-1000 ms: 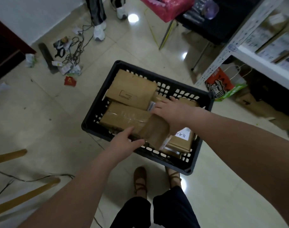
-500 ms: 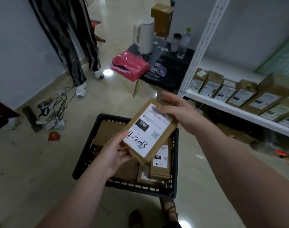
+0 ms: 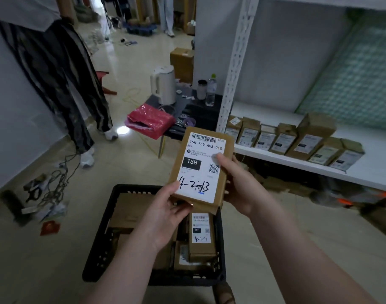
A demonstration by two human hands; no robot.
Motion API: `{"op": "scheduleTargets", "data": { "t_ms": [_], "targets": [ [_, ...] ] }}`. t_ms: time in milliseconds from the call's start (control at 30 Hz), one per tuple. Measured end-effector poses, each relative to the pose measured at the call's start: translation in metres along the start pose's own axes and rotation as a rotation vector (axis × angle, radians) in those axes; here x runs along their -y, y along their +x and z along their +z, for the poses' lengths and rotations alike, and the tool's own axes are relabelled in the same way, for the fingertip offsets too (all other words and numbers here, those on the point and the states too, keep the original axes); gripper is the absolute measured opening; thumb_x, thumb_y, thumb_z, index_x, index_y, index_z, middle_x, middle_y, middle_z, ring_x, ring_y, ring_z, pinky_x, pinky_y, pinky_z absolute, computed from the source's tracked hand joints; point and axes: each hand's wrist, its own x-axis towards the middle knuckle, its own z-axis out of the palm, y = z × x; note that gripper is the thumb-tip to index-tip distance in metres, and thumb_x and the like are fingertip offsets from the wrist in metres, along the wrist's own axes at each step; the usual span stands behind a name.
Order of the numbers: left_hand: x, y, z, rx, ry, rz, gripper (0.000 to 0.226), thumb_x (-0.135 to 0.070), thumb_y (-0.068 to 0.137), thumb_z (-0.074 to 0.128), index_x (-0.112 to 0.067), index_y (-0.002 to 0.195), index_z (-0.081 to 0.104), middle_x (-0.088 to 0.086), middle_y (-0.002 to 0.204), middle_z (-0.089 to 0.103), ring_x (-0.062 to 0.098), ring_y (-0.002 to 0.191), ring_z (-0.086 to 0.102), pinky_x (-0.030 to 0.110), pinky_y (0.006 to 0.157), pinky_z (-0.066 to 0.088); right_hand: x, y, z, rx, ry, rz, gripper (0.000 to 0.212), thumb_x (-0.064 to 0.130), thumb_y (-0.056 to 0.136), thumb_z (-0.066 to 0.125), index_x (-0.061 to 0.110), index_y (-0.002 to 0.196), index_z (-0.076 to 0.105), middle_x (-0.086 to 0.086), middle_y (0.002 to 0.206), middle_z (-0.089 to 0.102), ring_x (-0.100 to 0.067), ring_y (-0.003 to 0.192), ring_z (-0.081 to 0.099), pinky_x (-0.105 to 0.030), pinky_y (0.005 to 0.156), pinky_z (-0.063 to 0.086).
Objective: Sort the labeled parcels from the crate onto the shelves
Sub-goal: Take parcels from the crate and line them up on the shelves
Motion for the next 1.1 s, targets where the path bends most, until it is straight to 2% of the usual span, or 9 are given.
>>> {"op": "scheduleTargets", "data": {
  "t_ms": [100, 233, 367, 533, 633, 800, 933, 1033, 1100],
  "targets": [
    [0.003, -0.001, 0.01, -0.007, -0.005, 0.016, 0.048, -0.028, 0.072, 0.068, -0.011, 0.116, 0.059, 0.012, 0.109, 0.071, 0.023, 0.101, 0.068, 0.034, 0.08, 0.056, -0.008, -0.016, -0.003, 0.022, -0.023, 0.061, 0.074, 0.055, 0.072, 0.075, 0.035, 0.137, 0.046, -0.001, 0.109, 0.075, -0.02, 0.093, 0.074, -0.036, 0.065, 0.059],
    [0.013, 0.0, 0.021, -0.009, -0.012, 0.009, 0.043, -0.023, 0.071, 0.066, -0.008, 0.11, 0.061, 0.013, 0.106, 0.071, 0.025, 0.104, 0.066, 0.034, 0.08, 0.055, -0.021, -0.03, -0.012, 0.01, -0.076, 0.114, 0.069, 0.063, 0.072, 0.072, 0.034, 0.132, 0.053, 0.0, 0.113, 0.073, -0.022, 0.101, 0.071, -0.042, 0.083, 0.059],
    [0.025, 0.003, 0.029, 0.012, 0.042, -0.054, 0.047, -0.023, 0.069, 0.069, -0.009, 0.113, 0.062, 0.014, 0.112, 0.069, 0.028, 0.107, 0.065, 0.042, 0.092, 0.051, -0.019, -0.042, -0.023, -0.065, 0.02, 0.093, 0.07, 0.056, 0.07, 0.073, 0.029, 0.131, 0.055, -0.002, 0.113, 0.073, -0.019, 0.1, 0.072, -0.032, 0.072, 0.058],
    [0.034, 0.006, 0.05, 0.061, 0.278, -0.069, 0.034, -0.025, 0.076, 0.069, -0.016, 0.109, 0.066, 0.006, 0.108, 0.071, 0.023, 0.112, 0.061, 0.048, 0.099, 0.046, -0.011, -0.059, -0.046, -0.173, 0.059, 0.029, 0.079, 0.058, 0.061, 0.075, 0.029, 0.131, 0.053, 0.0, 0.11, 0.074, -0.019, 0.103, 0.07, -0.033, 0.077, 0.057],
    [0.04, 0.006, 0.078, 0.093, 0.324, -0.07, 0.045, -0.031, 0.07, 0.073, -0.017, 0.113, 0.066, 0.006, 0.112, 0.07, 0.021, 0.112, 0.06, 0.047, 0.097, 0.047, 0.0, -0.075, -0.068, -0.208, 0.069, -0.016, 0.077, 0.057, 0.066, 0.078, 0.031, 0.133, 0.05, 0.003, 0.109, 0.075, -0.015, 0.102, 0.07, -0.03, 0.074, 0.056],
    [0.067, 0.009, 0.143, 0.161, 0.373, -0.029, 0.065, -0.042, 0.059, 0.077, -0.023, 0.12, 0.063, -0.001, 0.116, 0.069, 0.019, 0.118, 0.054, 0.047, 0.098, 0.046, 0.026, -0.107, -0.124, -0.248, 0.035, -0.1, 0.065, 0.058, 0.073, 0.07, 0.034, 0.131, 0.054, 0.006, 0.113, 0.073, -0.015, 0.109, 0.068, -0.033, 0.082, 0.052],
    [0.1, 0.006, 0.209, 0.253, 0.404, -0.001, 0.062, -0.045, 0.057, 0.078, -0.029, 0.115, 0.065, -0.006, 0.115, 0.069, 0.015, 0.117, 0.056, 0.044, 0.094, 0.047, 0.047, -0.147, -0.184, -0.307, 0.007, -0.176, 0.05, 0.057, 0.083, 0.064, 0.036, 0.127, 0.057, 0.007, 0.115, 0.073, -0.016, 0.111, 0.067, -0.04, 0.096, 0.05],
    [0.124, 0.002, 0.259, 0.31, 0.428, 0.035, 0.058, -0.043, 0.06, 0.076, -0.029, 0.115, 0.065, -0.006, 0.114, 0.07, 0.016, 0.114, 0.059, 0.046, 0.095, 0.047, 0.069, -0.178, -0.226, -0.354, -0.031, -0.248, 0.042, 0.053, 0.086, 0.061, 0.036, 0.124, 0.061, 0.011, 0.111, 0.073, -0.008, 0.101, 0.07, -0.03, 0.08, 0.053],
    [0.138, -0.002, 0.294, 0.352, 0.444, 0.081, 0.06, -0.042, 0.06, 0.074, -0.027, 0.117, 0.063, -0.007, 0.11, 0.071, 0.013, 0.105, 0.065, 0.042, 0.086, 0.053, 0.085, -0.197, -0.25, -0.37, -0.045, -0.311, 0.04, 0.048, 0.088, 0.062, 0.033, 0.124, 0.061, 0.009, 0.11, 0.074, -0.006, 0.095, 0.071, -0.023, 0.07, 0.053]
  ]
}}
